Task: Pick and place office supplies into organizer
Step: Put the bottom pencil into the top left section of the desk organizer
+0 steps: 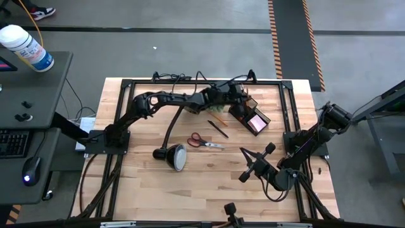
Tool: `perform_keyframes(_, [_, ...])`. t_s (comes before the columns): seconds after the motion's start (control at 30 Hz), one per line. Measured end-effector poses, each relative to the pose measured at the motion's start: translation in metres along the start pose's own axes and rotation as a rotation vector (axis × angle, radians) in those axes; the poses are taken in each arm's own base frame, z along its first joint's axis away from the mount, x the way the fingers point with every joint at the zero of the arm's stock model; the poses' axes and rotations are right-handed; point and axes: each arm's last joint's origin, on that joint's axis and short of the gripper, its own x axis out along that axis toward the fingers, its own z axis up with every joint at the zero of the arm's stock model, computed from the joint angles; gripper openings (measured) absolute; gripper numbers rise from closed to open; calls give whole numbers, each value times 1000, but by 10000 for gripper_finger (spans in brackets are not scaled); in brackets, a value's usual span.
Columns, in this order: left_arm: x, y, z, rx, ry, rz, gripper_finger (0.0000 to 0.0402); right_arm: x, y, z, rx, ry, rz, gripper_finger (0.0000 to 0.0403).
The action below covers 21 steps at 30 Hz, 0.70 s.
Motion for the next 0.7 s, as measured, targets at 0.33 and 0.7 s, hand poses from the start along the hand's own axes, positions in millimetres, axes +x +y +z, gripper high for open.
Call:
perform_keyframes(0.33, [4, -3, -8, -4, -2, 2, 65, 0, 0, 0, -1, -4, 15, 0])
perform_keyframes(0.7, [3, -2, 1, 61, -90, 39, 128, 0, 1, 0, -2, -8, 29, 0])
